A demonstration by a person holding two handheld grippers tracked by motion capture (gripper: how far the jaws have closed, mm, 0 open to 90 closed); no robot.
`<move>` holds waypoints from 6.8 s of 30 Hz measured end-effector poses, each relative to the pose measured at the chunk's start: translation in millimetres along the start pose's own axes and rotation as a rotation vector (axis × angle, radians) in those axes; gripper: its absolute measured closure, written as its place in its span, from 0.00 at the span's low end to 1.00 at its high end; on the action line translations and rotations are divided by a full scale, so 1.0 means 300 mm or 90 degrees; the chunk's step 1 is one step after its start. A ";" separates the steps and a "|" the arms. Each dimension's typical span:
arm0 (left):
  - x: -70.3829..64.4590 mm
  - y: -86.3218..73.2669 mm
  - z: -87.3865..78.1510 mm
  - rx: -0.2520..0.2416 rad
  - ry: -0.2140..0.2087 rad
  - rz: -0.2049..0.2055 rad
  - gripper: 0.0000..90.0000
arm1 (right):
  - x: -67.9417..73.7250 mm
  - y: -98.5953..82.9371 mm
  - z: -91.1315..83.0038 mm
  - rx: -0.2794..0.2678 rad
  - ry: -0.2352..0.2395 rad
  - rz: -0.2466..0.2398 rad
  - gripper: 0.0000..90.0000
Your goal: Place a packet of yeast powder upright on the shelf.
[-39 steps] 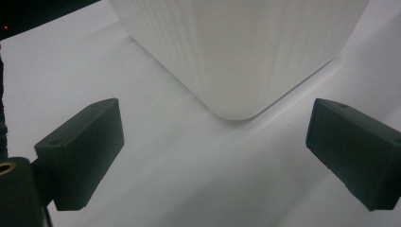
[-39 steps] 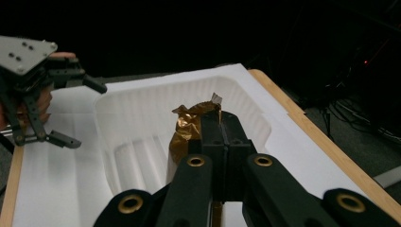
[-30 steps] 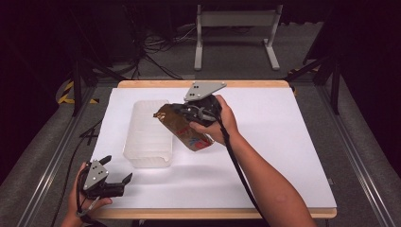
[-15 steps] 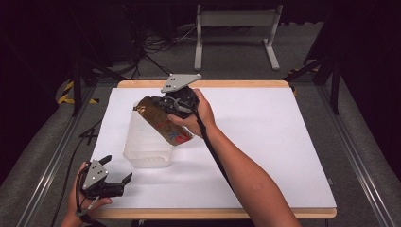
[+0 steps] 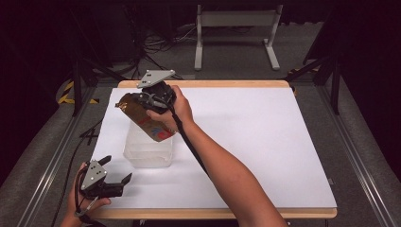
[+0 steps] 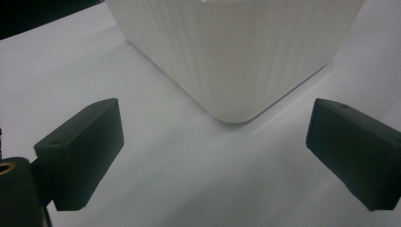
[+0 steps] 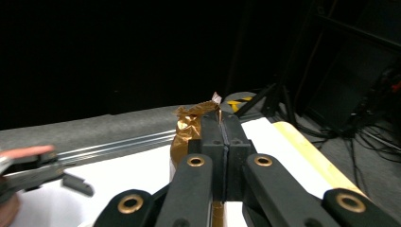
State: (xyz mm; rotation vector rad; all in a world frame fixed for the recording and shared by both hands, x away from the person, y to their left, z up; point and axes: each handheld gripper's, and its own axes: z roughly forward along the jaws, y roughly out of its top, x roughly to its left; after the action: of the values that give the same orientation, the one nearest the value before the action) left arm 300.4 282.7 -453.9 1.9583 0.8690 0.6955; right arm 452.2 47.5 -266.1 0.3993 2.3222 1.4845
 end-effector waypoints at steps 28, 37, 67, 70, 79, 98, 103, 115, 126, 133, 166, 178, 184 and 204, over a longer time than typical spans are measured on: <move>-0.002 -0.001 0.000 0.004 -0.005 0.003 0.06 | 0.117 -0.021 0.064 -0.020 0.002 0.009 1.00; -0.001 -0.001 0.002 0.006 -0.004 0.003 0.06 | 0.098 -0.120 0.078 -0.002 0.012 0.032 1.00; 0.003 -0.003 -0.003 0.000 -0.003 0.002 0.06 | 0.089 -0.119 0.061 -0.048 0.043 0.023 1.00; 0.000 -0.003 -0.005 0.003 -0.002 0.003 0.06 | 0.082 -0.134 0.059 -0.053 0.044 0.024 1.00; -0.005 -0.001 -0.005 0.005 0.004 0.005 0.06 | 0.049 -0.239 0.002 -0.059 0.047 0.043 1.00; -0.004 -0.002 -0.007 0.009 0.009 0.001 0.06 | -0.003 -0.321 -0.121 -0.026 0.005 0.020 0.98; -0.004 -0.003 -0.007 0.009 0.009 -0.001 0.06 | -0.007 -0.322 -0.123 -0.017 0.006 0.019 0.97; -0.002 -0.005 -0.007 0.011 0.011 0.002 0.06 | -0.011 -0.327 -0.133 -0.002 -0.008 0.017 0.86; -0.002 -0.006 -0.006 0.014 0.014 0.005 0.06 | -0.014 -0.328 -0.174 0.020 -0.025 0.005 0.68; -0.005 -0.005 -0.005 0.018 0.014 0.006 0.06 | -0.010 -0.316 -0.251 0.037 -0.055 -0.028 0.63; -0.004 -0.005 0.002 0.024 0.014 0.006 0.07 | -0.081 -0.458 -0.570 0.157 -0.200 -0.078 0.47; -0.005 -0.005 0.002 0.026 0.015 0.007 0.07 | -0.081 -0.515 -0.647 0.191 -0.254 -0.078 0.33; -0.007 -0.005 0.002 0.029 0.016 0.008 0.07 | -0.087 -0.558 -0.679 0.214 -0.272 -0.070 0.28; -0.010 -0.003 0.008 0.033 0.018 0.008 0.07 | -0.078 -0.758 -0.814 0.262 -0.310 -0.032 0.22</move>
State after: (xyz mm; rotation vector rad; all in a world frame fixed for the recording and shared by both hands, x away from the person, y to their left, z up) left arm 300.0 279.5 -456.0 2.0067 0.9001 0.7157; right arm 355.6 -253.7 -375.6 0.7134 2.1933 0.7613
